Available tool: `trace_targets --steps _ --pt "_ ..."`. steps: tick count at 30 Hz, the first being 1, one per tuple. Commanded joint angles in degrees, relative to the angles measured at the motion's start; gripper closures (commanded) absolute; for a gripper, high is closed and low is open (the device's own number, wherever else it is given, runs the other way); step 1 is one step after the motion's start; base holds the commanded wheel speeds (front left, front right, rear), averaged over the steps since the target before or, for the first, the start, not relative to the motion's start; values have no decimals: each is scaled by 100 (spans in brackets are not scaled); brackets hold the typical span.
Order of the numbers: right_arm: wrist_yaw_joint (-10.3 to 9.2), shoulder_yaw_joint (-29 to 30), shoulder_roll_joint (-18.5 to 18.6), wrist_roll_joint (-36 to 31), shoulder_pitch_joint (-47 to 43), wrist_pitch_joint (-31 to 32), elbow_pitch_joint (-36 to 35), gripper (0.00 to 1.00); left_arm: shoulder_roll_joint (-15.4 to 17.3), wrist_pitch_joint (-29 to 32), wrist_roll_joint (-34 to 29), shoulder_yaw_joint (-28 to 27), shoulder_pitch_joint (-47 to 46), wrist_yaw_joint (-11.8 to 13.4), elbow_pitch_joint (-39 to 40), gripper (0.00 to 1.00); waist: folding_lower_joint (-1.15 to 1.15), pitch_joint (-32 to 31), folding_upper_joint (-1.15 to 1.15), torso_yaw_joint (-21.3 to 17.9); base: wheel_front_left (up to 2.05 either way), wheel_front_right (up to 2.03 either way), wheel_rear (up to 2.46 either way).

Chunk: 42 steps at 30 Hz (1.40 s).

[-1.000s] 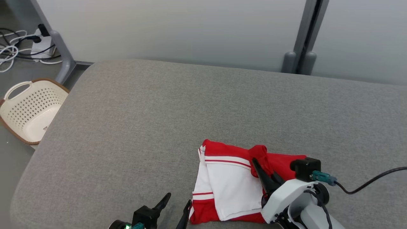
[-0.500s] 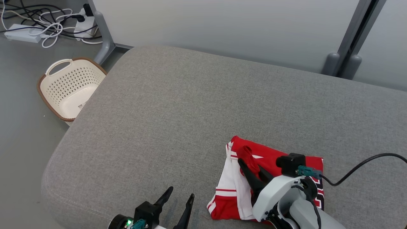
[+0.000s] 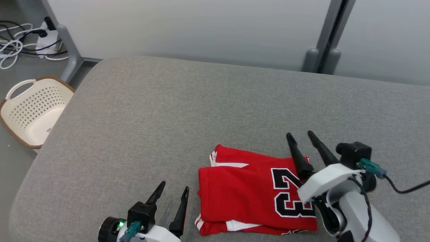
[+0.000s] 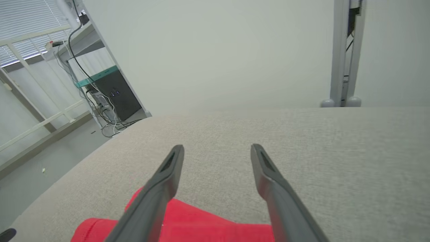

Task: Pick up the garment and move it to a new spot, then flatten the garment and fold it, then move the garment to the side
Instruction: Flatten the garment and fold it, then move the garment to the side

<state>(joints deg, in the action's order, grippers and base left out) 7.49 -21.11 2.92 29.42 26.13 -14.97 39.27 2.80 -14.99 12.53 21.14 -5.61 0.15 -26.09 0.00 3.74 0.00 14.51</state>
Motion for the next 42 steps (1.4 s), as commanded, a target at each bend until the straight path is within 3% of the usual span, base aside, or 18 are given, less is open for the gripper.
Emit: trace_targets --steps 1,7,13,21,42 --pt "0 290 35 -269 -199 -23 -97 0 23 -24 -56 -90 -62 54 39 0 0 -40 0 -249 0 0 0" --pt "0 1635 18 -1429 -929 -23 -581 0 25 -24 -245 -513 43 164 177 0 0 -103 0 -724 0 0 0" --pt "0 2185 15 -1778 -1455 -24 -891 0 25 -24 -380 -866 158 190 244 0 0 -179 0 -1047 0 0 0" --pt "0 2164 18 -2145 -2044 -24 -1324 0 26 -24 -556 -1170 429 197 402 0 0 -371 0 -1254 0 0 0" --pt "0 1972 16 -1845 -2189 -25 -1409 0 24 -24 -583 -1248 615 170 414 0 0 -401 0 -1160 0 0 0"
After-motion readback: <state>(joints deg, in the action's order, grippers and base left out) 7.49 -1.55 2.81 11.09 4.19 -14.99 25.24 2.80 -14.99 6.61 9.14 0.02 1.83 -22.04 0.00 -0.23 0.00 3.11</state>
